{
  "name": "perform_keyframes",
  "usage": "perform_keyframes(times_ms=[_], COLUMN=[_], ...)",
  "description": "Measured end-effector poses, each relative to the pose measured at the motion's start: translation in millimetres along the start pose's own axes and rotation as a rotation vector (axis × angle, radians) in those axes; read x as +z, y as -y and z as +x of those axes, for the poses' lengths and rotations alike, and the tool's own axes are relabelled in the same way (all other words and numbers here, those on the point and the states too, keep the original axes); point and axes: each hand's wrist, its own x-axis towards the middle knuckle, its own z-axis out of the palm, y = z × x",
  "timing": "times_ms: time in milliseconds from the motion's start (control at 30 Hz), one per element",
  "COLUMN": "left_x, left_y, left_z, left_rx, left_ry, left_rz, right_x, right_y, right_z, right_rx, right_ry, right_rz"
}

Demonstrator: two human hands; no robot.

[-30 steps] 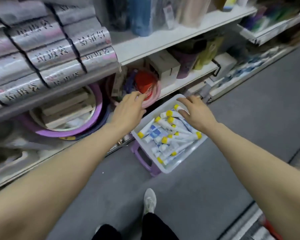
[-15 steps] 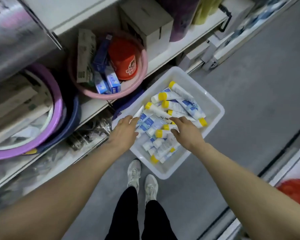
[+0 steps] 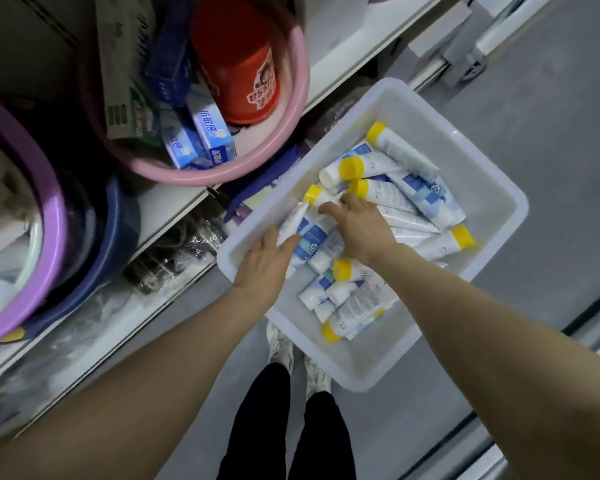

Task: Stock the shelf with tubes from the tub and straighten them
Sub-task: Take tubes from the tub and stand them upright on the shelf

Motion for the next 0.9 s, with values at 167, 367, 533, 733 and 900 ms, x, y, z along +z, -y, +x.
perform_keyframes(times_ms=[167,367,533,733,900], left_x=[5.9,-15.7,-30.7,-17.5,-8.3], left_y=[3.2,0.6,-10.9,-11.4,-10.3], left_z=[5.1,-0.7,-14.5,-21.5,-32.0], left_rx=[0.0,-0.081,-0.112,-0.108,-0.112], left_ry=[-0.016,0.033,0.005,-0.021,-0.056], left_rz=[-0.037,-0.355,-0.429,-0.449,-0.494], right_x=[-1.2,-31.6,-47.6,-32.0,-16.4], right_y=[-0.7,1.8,-2.4,-17.4,-13.1], right_z=[8.4,-4.5,-24.1,-20.2,-22.4], right_rx=[-0.026,0.01,0.01,-0.036,-0.108], right_ry=[0.037,0.052,0.376,0.346,0.225], right_rz=[-0.037,0.092,0.036,0.175,0.156])
